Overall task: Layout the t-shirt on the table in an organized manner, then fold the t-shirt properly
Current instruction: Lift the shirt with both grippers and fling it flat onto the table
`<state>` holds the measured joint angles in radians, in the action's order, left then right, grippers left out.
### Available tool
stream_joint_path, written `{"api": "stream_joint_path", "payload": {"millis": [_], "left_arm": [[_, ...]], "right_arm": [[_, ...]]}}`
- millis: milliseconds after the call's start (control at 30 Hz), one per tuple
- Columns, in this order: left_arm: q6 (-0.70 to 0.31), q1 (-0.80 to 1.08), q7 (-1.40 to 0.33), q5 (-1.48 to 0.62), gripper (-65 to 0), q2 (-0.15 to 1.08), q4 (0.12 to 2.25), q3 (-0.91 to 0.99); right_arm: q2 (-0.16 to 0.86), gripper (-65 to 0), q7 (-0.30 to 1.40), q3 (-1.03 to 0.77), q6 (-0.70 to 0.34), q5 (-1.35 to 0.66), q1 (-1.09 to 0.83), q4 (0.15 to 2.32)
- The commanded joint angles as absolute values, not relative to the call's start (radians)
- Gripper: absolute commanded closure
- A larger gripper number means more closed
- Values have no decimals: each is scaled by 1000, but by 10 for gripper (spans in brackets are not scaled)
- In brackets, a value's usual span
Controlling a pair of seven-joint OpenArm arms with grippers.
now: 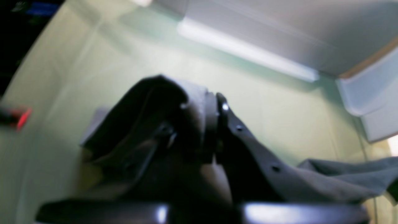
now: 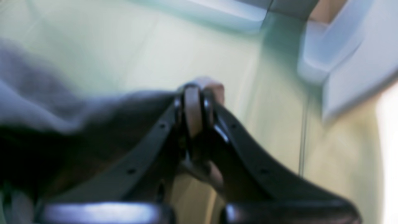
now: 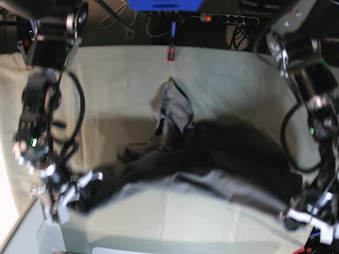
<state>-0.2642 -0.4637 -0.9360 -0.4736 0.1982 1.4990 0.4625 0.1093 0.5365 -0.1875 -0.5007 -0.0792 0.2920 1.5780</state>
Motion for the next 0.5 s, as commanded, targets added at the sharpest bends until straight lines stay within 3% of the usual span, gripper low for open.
{"api": "stream_joint_path", "payload": {"millis": [0, 467], "left_arm": [[-257, -527, -892, -469, 0, 214, 1483, 447], [-254, -938, -667, -472, 0, 216, 1084, 219]], "right_arm": [[128, 0, 510, -191, -504, -87, 354, 1564], [265, 0, 440, -183, -503, -85, 997, 1069]]}}
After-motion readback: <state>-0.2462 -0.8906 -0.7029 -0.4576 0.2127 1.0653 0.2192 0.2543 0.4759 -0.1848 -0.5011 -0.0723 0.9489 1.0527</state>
